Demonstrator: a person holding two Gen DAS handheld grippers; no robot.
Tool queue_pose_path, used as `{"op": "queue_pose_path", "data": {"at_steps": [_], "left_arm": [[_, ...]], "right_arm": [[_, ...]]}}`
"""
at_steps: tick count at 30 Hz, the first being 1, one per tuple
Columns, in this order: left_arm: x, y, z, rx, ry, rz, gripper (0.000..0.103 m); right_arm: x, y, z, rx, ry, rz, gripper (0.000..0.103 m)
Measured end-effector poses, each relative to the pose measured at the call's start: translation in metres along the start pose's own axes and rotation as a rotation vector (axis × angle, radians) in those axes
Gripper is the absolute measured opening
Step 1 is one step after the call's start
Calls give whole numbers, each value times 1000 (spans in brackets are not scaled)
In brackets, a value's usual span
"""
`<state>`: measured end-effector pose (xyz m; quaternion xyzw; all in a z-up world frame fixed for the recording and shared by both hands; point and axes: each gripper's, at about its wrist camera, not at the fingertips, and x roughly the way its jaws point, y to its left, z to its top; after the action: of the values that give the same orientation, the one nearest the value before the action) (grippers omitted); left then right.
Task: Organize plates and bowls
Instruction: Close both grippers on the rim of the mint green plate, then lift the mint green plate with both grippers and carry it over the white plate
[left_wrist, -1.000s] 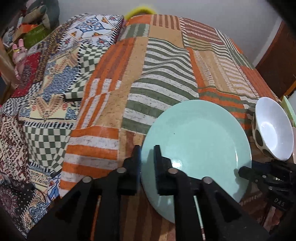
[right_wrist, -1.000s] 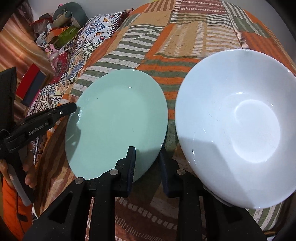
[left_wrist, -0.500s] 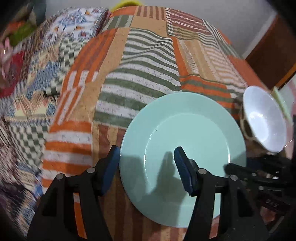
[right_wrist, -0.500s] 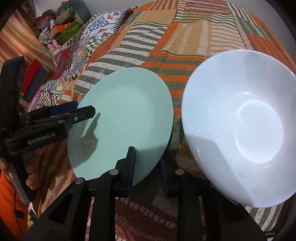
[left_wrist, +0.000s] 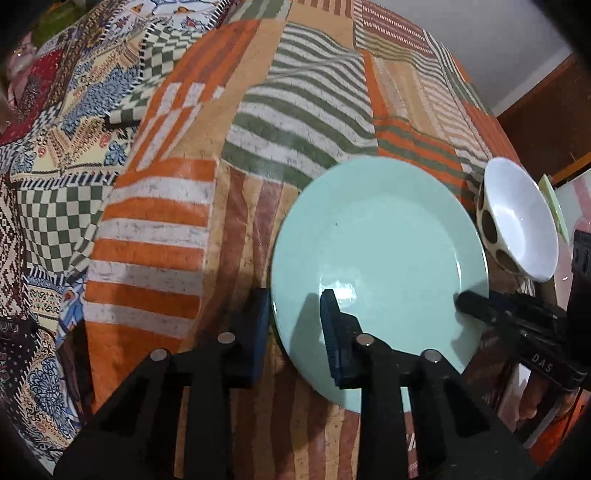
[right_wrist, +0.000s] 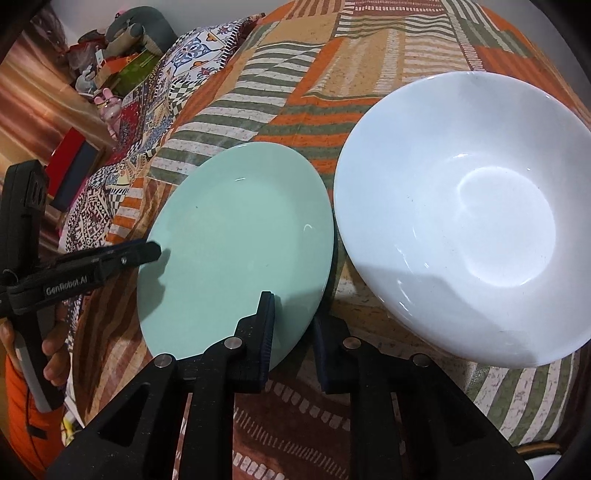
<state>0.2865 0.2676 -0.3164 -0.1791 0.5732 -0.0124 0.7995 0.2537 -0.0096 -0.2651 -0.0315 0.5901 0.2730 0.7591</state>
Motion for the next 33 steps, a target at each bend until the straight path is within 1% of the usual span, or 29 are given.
{"op": "queue_pose_path", "data": {"at_steps": [2, 7, 9, 11, 13, 18, 24, 33], "left_arm": [[6, 1, 4, -2, 15, -1, 28], [10, 11, 12, -62, 18, -74, 26], [9, 8, 10, -52, 12, -58, 26], [6, 0, 7, -19, -3, -19, 25], [4, -4, 5, 2, -19, 2, 25], [-3, -7, -6, -10, -40, 5, 22], [-27, -16, -35, 4, -85, 20, 22], [-62, -37, -73, 30, -131, 44, 22]], "right_arm": [[1, 0, 1, 4, -3, -2, 17], [2, -1, 2, -4, -5, -6, 17], [3, 0, 3, -4, -6, -10, 17], [2, 0, 2, 1, -10, -15, 18], [0, 0, 2, 2, -12, -19, 18], [-6, -1, -2, 1, -10, -20, 18], [-21, 1, -10, 2, -23, -10, 18], [-41, 6, -32, 9, -38, 10, 19]]}}
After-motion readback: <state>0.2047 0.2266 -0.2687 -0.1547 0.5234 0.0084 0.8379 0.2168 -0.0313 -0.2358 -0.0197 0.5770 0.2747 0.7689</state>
